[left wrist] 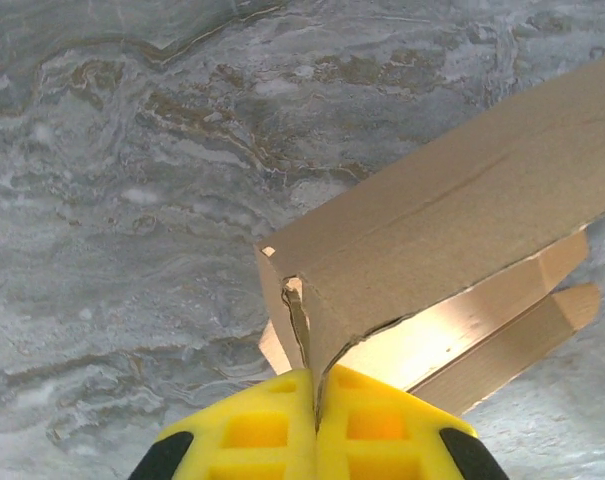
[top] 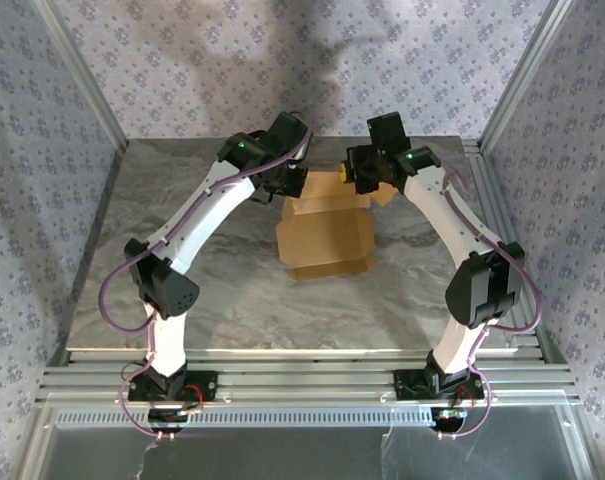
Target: Fold the paper box
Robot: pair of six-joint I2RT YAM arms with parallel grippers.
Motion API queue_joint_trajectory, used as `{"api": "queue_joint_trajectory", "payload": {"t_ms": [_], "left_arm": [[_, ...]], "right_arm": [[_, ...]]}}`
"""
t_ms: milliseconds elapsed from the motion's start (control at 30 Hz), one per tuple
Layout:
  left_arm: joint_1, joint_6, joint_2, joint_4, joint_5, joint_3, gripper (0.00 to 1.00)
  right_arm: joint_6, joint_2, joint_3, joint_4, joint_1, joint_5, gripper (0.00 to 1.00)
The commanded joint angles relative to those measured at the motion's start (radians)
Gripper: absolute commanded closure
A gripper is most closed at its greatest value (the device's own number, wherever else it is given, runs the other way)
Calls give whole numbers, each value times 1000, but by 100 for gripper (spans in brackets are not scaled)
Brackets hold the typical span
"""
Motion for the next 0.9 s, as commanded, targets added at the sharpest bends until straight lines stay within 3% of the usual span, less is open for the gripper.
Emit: {"api": "queue_joint_trajectory", "payload": {"t_ms": [0, 233, 433, 633, 867], "left_arm": [[10, -161, 24, -44, 11, 58, 100], [12, -334, 55, -18, 43, 45, 98], [9, -390, 52, 79, 73, -4, 97], [13, -504, -47, 334, 102, -215, 92], [28, -617, -194, 580, 165, -420, 59]], "right_arm": [[16, -4, -10, -12, 8, -3, 100], [33, -4, -19, 4, 13, -6, 100], [40, -8, -22, 9, 16, -5, 100], [44, -12, -38, 21, 16, -4, 100], [44, -20, -84, 46, 7, -4, 100]]}}
